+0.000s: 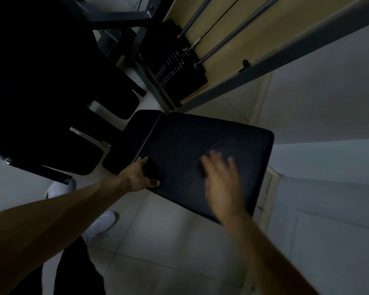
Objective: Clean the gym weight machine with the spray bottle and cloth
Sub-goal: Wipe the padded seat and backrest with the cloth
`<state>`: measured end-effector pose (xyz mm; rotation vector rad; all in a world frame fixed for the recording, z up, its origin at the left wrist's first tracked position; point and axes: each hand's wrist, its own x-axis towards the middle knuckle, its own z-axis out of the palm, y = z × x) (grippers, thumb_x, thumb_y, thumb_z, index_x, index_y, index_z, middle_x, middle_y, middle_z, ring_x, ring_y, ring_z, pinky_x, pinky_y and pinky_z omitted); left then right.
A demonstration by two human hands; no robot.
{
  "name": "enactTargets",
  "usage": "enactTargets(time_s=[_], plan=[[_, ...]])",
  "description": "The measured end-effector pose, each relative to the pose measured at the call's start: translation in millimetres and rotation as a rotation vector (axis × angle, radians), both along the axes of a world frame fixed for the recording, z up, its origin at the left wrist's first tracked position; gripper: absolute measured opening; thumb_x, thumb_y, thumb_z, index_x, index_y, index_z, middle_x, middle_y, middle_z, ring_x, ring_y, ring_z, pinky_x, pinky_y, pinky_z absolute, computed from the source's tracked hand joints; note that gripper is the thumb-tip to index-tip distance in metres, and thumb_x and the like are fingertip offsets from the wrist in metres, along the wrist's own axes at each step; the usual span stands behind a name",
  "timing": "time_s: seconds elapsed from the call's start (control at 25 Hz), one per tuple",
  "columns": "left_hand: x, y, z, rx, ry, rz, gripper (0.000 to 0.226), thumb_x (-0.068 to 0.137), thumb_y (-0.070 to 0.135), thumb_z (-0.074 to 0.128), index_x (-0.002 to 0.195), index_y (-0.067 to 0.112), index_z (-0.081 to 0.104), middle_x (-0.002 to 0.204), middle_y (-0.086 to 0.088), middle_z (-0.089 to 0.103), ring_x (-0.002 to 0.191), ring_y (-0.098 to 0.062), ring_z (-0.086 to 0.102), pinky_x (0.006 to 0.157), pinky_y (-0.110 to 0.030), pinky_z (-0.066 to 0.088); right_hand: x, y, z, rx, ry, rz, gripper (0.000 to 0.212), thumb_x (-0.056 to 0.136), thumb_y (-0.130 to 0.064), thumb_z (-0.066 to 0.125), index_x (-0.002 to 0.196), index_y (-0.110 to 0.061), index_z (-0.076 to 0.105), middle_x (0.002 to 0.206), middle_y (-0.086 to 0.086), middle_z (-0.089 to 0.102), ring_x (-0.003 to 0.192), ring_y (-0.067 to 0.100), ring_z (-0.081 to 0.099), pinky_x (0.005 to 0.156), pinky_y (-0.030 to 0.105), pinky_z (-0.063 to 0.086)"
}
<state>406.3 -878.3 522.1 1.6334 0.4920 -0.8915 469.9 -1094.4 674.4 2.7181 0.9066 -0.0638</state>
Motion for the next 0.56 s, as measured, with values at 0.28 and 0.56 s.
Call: enactTargets(time_s=[0.28, 0.56], plan=[[-7, 4, -10, 0.034, -0.070, 0.001, 0.106, 0.082, 0.037, 0.083, 0.163, 0.026, 0.016, 0.170, 0.000, 0.012, 0.154, -0.023, 0.022, 0.121, -0.031, 0.024, -46, -5, -7, -0.004, 0.223, 0.351, 0.059, 0.082, -0.005, 0.043, 0.136, -0.008, 0.065, 0.142, 0.015, 0.062, 0.129, 0.029, 0.062, 0.120, 0.054, 0.035], [-14, 4, -24, 0.057, -0.136, 0.005, 0.108, 0.078, 0.048, 0.084, 0.162, 0.026, 0.019, 0.169, 0.000, 0.019, 0.154, -0.022, 0.022, 0.124, -0.036, 0.025, 16, 16, -10, -0.013, -0.016, -0.079, 0.082, 0.070, -0.001, 0.085, 0.146, -0.002, 0.054, 0.151, 0.023, 0.051, 0.139, 0.040, 0.050, 0.120, 0.061, 0.032]])
